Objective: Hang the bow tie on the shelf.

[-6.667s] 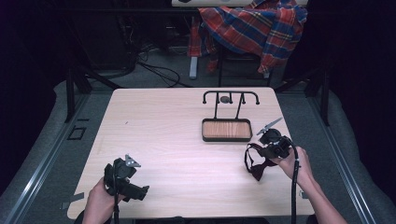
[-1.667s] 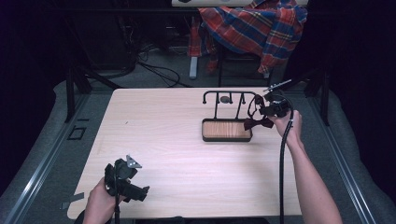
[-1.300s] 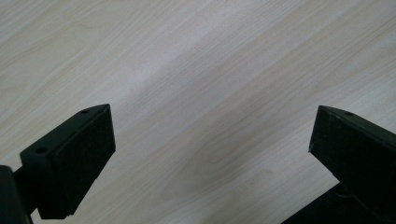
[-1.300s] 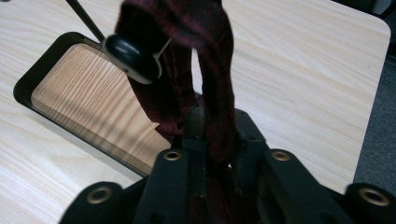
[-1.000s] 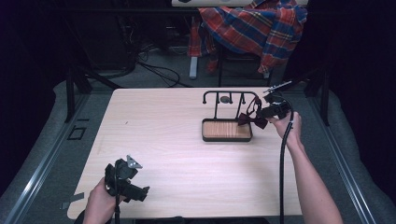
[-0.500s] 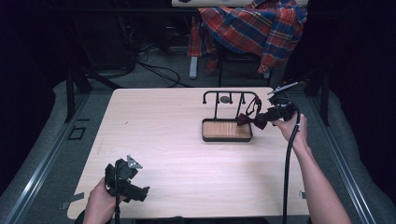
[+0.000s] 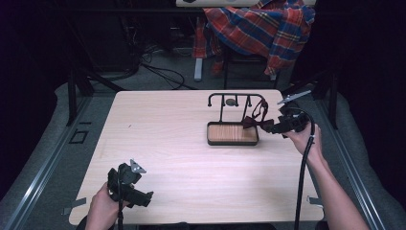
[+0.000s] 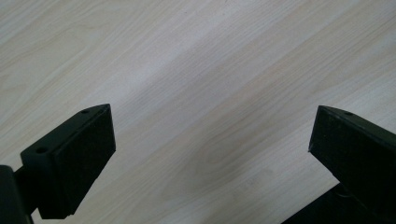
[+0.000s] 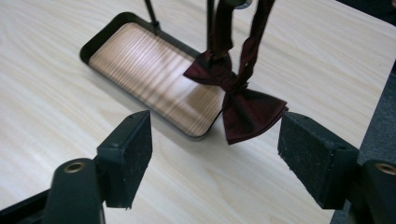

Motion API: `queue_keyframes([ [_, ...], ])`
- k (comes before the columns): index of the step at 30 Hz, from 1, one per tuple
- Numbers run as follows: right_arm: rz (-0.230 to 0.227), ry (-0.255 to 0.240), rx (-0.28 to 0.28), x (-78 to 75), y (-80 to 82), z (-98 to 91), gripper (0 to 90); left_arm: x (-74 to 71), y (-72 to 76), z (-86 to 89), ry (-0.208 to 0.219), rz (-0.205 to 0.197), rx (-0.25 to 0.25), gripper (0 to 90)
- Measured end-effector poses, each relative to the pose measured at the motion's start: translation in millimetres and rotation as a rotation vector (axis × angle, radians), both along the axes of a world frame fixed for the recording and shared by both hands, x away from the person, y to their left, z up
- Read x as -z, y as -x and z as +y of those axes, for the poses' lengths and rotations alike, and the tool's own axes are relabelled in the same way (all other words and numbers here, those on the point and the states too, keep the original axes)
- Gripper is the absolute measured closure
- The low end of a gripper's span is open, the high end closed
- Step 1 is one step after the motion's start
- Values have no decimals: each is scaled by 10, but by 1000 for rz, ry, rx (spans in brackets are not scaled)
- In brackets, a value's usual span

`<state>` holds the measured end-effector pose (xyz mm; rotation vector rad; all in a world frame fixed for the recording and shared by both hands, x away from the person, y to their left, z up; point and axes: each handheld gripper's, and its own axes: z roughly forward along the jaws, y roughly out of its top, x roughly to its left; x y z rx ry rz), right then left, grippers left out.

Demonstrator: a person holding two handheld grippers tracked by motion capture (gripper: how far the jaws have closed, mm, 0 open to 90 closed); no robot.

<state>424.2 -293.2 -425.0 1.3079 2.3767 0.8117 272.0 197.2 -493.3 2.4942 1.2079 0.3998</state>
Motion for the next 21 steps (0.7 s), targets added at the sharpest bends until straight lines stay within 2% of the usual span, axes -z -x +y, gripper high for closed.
queue_keyframes([
  [11, 17, 38, -73, -26, 341, 67, 160, 0, 0, -3, -3, 2, -1, 5],
  [17, 33, 51, -108, 62, 500, 135, 144, 2, -1, -3, -2, 1, -3, 5],
  [21, 63, 73, -135, 159, 620, 187, 135, 3, -2, -7, -5, 3, -3, 5],
])
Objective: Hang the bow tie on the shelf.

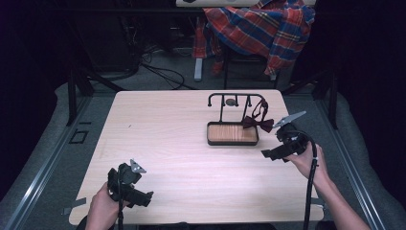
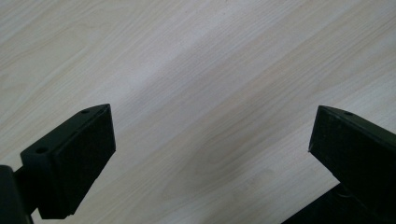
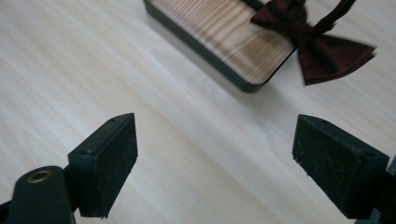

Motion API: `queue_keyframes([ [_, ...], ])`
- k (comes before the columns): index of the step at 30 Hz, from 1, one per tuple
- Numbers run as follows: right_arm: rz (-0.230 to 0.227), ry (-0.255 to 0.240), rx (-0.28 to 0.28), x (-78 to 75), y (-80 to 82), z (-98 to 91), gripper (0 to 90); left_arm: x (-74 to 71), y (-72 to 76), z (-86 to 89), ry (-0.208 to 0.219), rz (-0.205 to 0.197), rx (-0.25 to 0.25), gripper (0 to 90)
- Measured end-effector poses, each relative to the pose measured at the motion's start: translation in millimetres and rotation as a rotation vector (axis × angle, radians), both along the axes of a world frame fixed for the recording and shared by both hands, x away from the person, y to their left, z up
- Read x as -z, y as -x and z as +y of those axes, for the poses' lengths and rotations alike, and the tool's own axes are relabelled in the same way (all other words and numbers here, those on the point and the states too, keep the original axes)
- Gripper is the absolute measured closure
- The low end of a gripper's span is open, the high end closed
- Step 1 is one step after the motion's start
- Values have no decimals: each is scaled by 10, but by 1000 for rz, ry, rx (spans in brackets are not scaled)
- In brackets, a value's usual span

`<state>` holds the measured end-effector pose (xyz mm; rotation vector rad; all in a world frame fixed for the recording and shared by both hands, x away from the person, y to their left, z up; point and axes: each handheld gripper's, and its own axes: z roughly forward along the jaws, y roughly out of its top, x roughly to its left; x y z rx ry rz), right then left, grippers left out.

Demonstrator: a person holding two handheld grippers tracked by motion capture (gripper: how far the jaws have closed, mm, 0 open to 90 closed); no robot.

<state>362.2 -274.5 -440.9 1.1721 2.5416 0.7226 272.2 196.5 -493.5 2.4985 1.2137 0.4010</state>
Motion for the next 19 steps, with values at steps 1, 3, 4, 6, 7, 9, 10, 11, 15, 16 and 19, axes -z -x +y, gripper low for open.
queue_keyframes([
  [1, 3, 4, -11, 36, 33, 18, 132, 0, 1, -1, -1, -1, 0, 5],
  [3, 30, 31, -34, 109, 95, 58, 111, -1, 2, -2, -2, -1, 1, 5],
  [4, 41, 31, -37, 157, 129, 83, 109, -2, 2, 0, -1, -1, 1, 5],
  [6, 62, 47, -59, 247, 183, 115, 102, -4, 2, 6, 3, -3, 1, 5],
  [7, 74, 55, -67, 290, 210, 128, 98, -5, 2, 8, 4, -4, 0, 6],
  [9, 101, 41, -78, 387, 262, 139, 103, -5, 2, 9, 4, -5, 1, 6],
  [10, 118, 21, -90, 439, 286, 136, 106, -6, 2, 10, 5, -6, 2, 6],
  [11, 125, 18, -88, 495, 314, 128, 108, -7, 2, 10, 6, -6, 2, 6],
  [15, 192, 51, -108, 650, 384, 91, 106, -12, 4, 14, 9, -7, 3, 6],
  [16, 206, 56, -115, 665, 391, 88, 108, -13, 4, 14, 9, -8, 5, 6],
  [19, 195, 74, -116, 655, 384, 77, 125, -7, -1, 6, 7, -7, 7, 6],
])
